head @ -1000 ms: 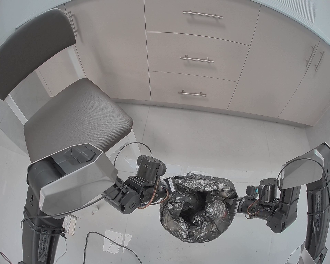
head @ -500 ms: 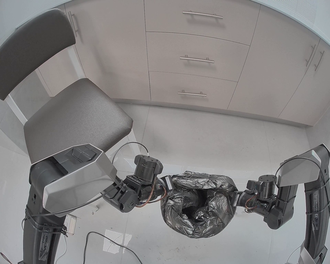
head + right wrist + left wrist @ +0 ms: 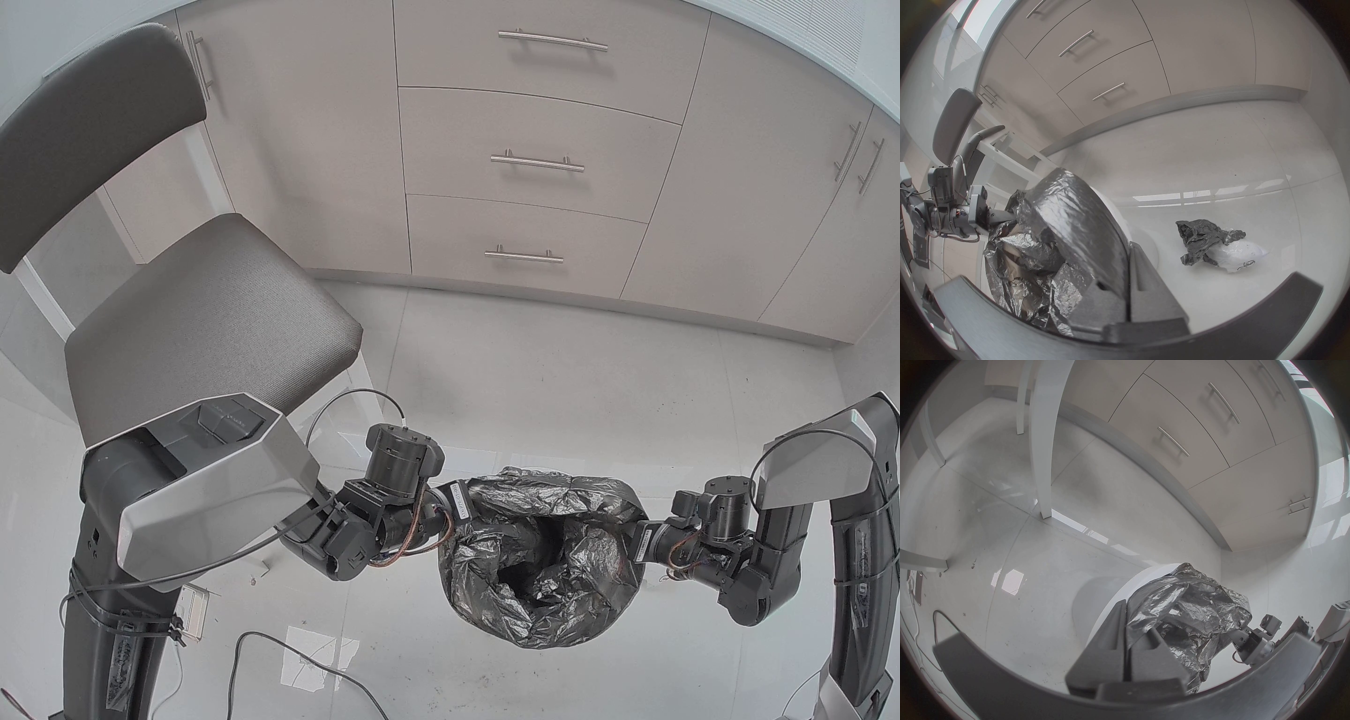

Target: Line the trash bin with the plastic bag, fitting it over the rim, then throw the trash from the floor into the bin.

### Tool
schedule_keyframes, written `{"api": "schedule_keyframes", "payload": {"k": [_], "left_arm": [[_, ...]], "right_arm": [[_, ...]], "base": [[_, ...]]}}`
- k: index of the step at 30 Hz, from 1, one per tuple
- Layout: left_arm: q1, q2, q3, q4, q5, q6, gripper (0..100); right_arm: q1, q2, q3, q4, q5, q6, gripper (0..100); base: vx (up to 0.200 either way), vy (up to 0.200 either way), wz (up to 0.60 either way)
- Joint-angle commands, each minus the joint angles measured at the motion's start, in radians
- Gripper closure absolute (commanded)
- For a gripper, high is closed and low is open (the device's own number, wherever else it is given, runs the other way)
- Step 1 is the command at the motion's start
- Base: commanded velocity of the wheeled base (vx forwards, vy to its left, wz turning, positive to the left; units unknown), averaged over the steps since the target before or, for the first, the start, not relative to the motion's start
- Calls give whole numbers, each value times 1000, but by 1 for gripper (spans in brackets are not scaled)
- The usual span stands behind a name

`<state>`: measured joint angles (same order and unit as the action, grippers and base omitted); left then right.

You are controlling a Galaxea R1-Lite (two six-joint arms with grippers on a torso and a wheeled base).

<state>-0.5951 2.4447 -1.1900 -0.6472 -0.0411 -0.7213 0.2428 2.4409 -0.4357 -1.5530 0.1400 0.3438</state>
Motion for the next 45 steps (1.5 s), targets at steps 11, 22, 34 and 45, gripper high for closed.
{"api": "schedule_keyframes", "payload": {"k": [11, 22, 34, 45], "left_arm": [[-6, -42, 98, -2, 70, -1, 100], [-17, -46, 184, -86, 75, 19, 100], [-11, 10, 109, -86, 132, 63, 100], [-14, 7, 118, -88, 141, 66, 100]], "right_arm": [[109, -5, 121, -18, 7, 0, 100], [119, -3, 132, -18, 4, 1, 100], [46, -5, 46, -18, -3, 1, 100], [30, -5, 37, -18, -3, -2, 100]], "base": [[0, 0, 0], [0, 0, 0], [0, 0, 0], [0, 0, 0]]}}
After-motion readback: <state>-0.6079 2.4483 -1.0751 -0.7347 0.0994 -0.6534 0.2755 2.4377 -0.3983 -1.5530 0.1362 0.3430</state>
